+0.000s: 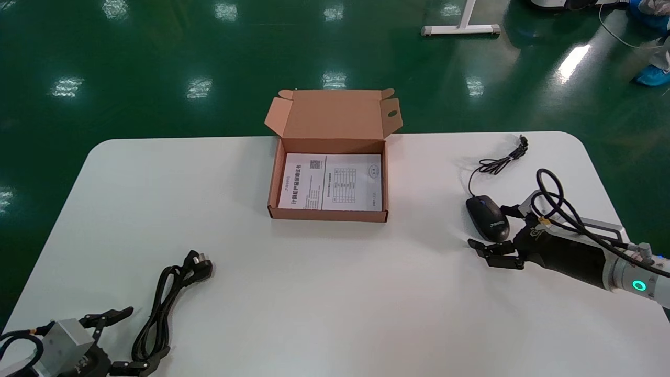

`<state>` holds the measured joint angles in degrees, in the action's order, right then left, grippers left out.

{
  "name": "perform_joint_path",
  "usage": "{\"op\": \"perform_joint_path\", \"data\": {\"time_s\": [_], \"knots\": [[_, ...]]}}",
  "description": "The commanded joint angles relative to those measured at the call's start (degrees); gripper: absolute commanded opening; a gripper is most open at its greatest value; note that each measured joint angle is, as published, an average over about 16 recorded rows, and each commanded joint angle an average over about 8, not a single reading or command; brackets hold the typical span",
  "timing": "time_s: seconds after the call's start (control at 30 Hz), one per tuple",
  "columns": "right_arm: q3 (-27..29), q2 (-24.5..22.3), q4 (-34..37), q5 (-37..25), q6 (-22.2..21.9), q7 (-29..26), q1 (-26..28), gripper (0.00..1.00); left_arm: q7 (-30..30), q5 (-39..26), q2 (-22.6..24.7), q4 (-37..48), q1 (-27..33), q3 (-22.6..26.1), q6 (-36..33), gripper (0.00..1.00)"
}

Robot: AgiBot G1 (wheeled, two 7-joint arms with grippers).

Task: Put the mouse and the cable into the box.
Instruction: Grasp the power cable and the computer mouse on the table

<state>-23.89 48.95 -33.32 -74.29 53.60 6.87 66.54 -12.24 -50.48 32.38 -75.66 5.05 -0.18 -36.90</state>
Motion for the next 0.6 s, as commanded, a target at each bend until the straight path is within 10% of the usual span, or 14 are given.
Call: {"op": "perform_joint_path", "data": {"time_s": [0.03,0.6], "knots": [[0.01,0.00,0.00,0.00,0.00,0.00,0.00,0.00,0.00,0.10,0.05,0.01,0.00,-0.06,-0.03,0.00],[0.04,-0.01,-0.09,0.15,0.04,-0.01,-0.03,0.00,0.03,0.43,0.21,0.07,0.00,-0.28,-0.13,0.00]]}}
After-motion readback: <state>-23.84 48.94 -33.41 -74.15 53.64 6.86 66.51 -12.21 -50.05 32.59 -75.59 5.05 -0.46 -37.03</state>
